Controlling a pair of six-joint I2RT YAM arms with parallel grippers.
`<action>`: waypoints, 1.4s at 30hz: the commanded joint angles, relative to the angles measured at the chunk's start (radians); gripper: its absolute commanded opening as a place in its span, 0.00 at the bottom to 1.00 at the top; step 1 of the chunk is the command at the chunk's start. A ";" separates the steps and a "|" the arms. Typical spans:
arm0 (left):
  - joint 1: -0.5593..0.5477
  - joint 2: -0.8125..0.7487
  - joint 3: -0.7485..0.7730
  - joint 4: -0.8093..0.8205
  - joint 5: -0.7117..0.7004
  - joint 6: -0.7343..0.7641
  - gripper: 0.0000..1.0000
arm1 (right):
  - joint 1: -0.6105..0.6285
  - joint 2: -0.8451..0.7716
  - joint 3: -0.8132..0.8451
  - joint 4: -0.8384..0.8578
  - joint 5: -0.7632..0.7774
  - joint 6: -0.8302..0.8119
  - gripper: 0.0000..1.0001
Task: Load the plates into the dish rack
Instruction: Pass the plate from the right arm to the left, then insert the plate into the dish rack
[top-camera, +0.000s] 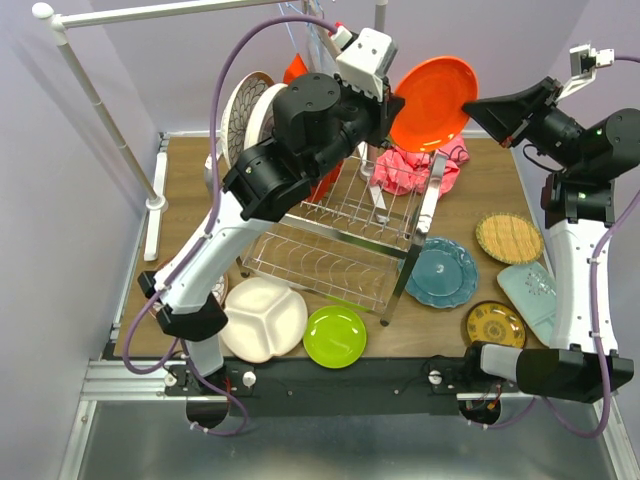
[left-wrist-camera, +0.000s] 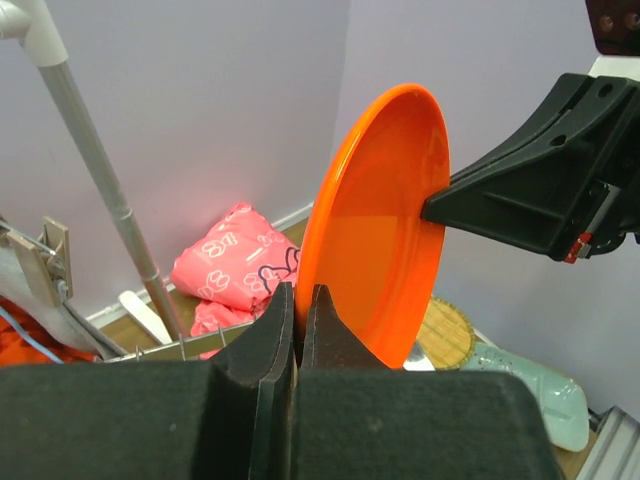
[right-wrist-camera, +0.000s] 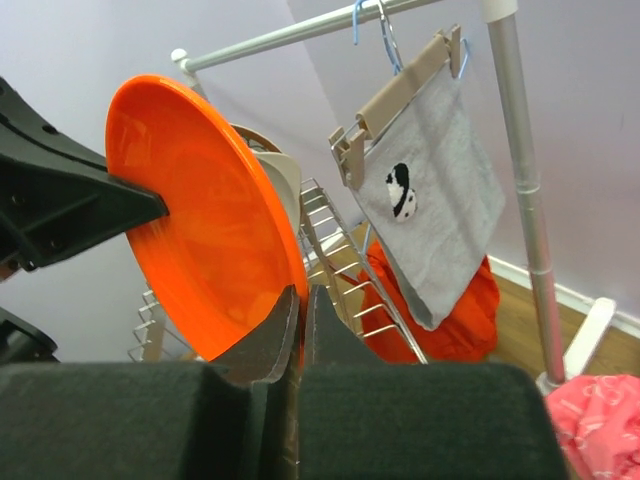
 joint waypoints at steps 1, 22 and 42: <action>-0.014 -0.098 -0.102 0.047 -0.065 0.039 0.00 | 0.017 -0.025 -0.012 0.025 0.020 0.008 0.23; -0.014 -0.356 -0.332 0.064 -0.557 0.100 0.00 | 0.017 -0.036 -0.040 -0.063 0.148 -0.097 1.00; -0.029 -0.356 -0.536 0.034 -0.815 0.269 0.00 | 0.015 -0.007 -0.046 -0.161 0.216 -0.184 1.00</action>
